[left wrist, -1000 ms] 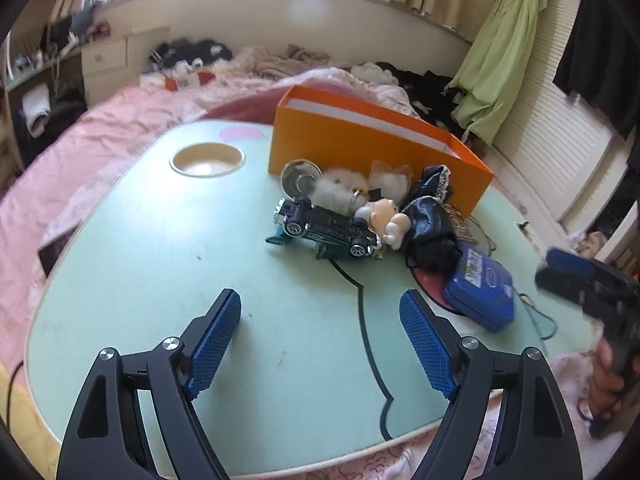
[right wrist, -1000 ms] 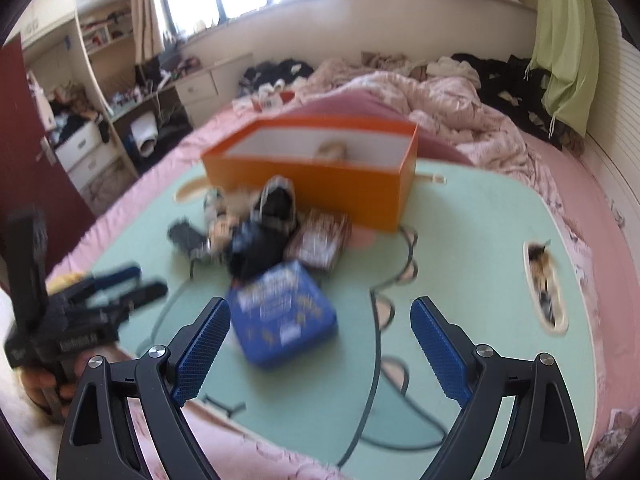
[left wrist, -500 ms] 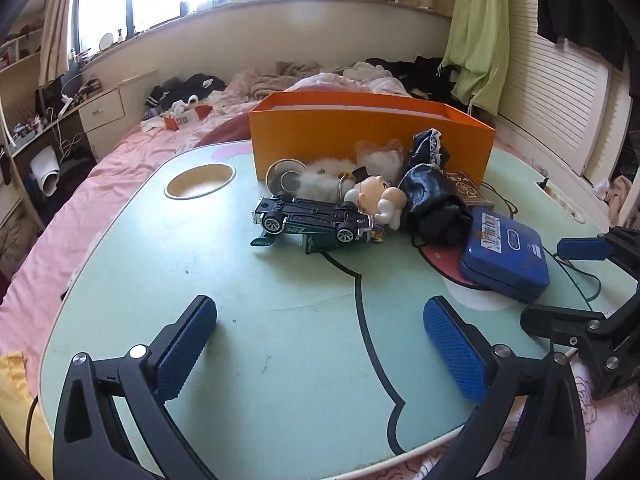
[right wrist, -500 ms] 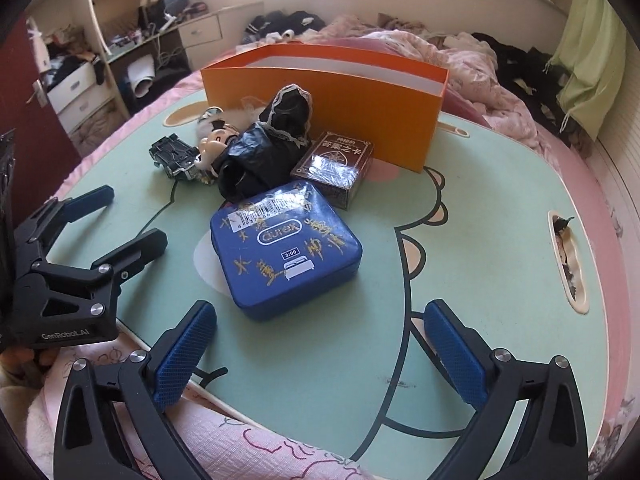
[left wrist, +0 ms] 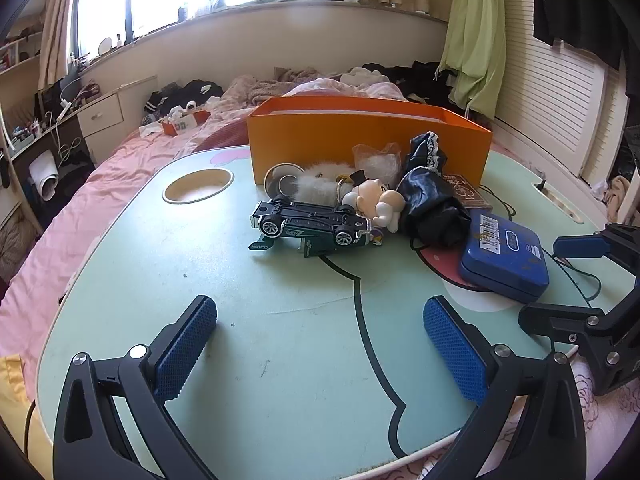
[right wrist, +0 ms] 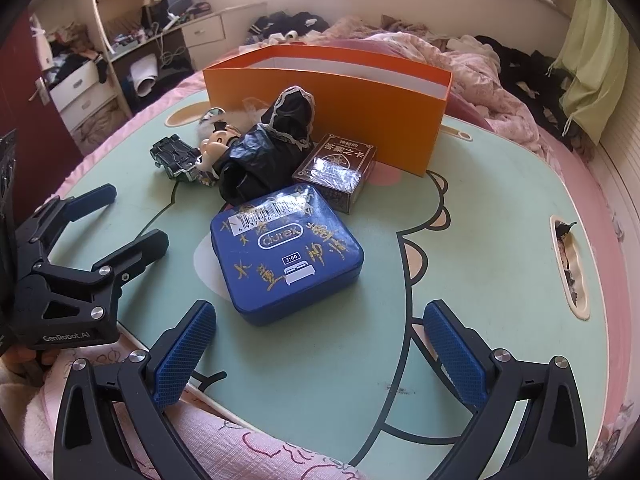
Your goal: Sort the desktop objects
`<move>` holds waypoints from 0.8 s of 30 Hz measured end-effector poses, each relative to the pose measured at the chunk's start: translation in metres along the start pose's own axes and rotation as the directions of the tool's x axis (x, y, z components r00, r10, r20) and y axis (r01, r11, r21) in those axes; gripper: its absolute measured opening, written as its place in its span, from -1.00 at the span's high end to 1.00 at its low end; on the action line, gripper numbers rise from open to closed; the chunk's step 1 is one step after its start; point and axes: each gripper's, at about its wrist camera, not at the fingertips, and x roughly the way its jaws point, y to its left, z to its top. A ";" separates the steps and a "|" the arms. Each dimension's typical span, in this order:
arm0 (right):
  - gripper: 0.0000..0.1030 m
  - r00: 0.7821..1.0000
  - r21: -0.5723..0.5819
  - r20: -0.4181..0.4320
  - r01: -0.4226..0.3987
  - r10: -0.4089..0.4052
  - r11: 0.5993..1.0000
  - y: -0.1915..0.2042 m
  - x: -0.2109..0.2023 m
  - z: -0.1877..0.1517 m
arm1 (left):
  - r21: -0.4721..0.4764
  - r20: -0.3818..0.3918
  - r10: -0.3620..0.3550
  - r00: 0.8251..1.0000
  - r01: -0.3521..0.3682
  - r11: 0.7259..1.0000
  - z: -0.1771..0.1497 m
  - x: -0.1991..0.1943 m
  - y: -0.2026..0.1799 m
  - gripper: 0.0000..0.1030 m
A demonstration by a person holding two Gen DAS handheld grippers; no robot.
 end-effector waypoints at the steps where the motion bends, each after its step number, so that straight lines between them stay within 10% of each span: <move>1: -1.00 1.000 0.000 0.003 -0.002 0.002 1.000 0.000 0.000 0.000 | 0.000 -0.001 0.001 1.000 -0.001 1.000 0.000 0.000 0.000 -0.99; 24: -0.57 0.996 -0.108 0.069 -0.040 0.048 0.993 0.022 0.013 0.033 | -0.003 0.005 0.004 1.000 -0.004 1.000 0.001 -0.001 -0.001 -0.99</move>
